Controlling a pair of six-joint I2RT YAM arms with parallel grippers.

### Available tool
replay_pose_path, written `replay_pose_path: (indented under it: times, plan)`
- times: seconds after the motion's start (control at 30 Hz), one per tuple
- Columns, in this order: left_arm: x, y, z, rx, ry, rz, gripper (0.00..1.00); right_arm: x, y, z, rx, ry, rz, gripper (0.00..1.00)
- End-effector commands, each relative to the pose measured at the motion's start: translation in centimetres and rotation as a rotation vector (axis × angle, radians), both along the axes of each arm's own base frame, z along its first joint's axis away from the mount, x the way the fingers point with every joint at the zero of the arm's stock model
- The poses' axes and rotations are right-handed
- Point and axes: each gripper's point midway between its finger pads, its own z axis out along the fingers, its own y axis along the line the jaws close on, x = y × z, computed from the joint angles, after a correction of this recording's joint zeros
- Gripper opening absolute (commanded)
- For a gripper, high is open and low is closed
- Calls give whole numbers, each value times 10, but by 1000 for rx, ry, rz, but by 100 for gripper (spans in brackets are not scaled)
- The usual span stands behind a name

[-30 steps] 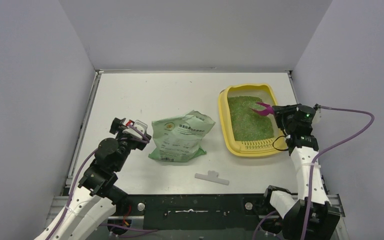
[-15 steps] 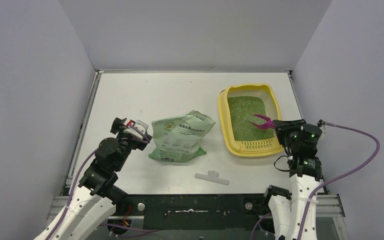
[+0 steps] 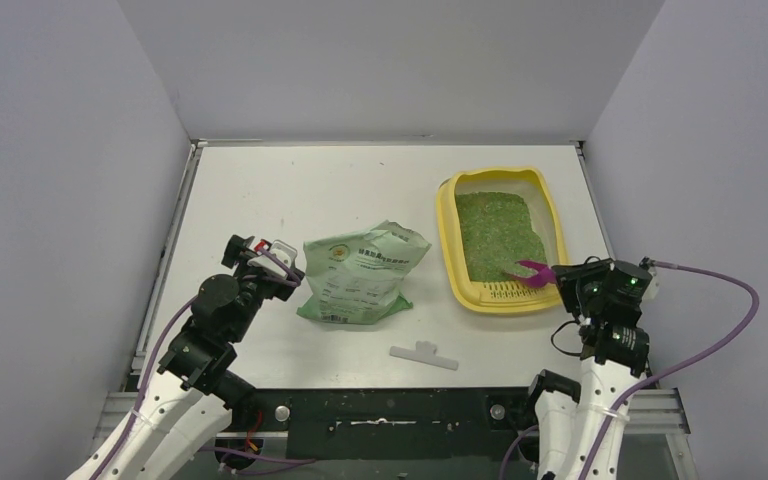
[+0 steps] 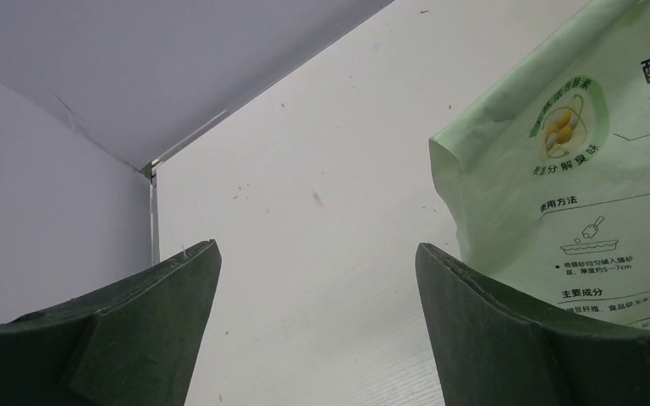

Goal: Fill the litter box with clean litter
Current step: Pour the cat litter into the litter box.

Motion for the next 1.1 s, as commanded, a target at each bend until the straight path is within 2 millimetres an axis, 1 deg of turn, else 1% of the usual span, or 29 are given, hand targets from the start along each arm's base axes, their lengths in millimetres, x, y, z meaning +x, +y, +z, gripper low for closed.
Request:
replay_pose_path:
  times: [0.0, 0.13, 0.23, 0.47, 0.53, 0.63, 0.7, 0.73, 0.83, 0.97, 1.07]
  plan:
    - [3, -3, 21, -54, -64, -3, 84, 11, -14, 35, -104, -58, 8, 0]
    - [4, -2, 21, -51, -63, 3, 84, 23, -25, 45, -138, -68, -3, 0]
    - [4, -1, 21, -50, -65, 6, 84, 36, -33, 53, -152, -92, -15, 0]
    - [4, 0, 21, -47, -66, 11, 84, 84, -41, 66, -111, -181, 13, 0]
    - [4, 0, 22, -47, -70, 12, 84, 99, -38, 72, -107, -206, 41, 0]
    - [5, 1, 22, -45, -70, 17, 84, 116, -30, 74, -141, -182, 94, 0]
    - [5, 1, 22, -45, -71, 19, 84, 123, -22, 72, -175, -144, 135, 0]
    - [5, 2, 22, -44, -70, 21, 84, 125, -17, 70, -192, -124, 160, 0]
    - [5, 2, 22, -45, -70, 21, 84, 126, -12, 61, -233, -51, 211, 0]
    - [6, 1, 21, -44, -66, 17, 84, 112, -6, 42, -279, 68, 284, 0]
    - [7, -1, 20, -44, -59, 9, 84, 104, 8, 26, -280, 112, 375, 0]
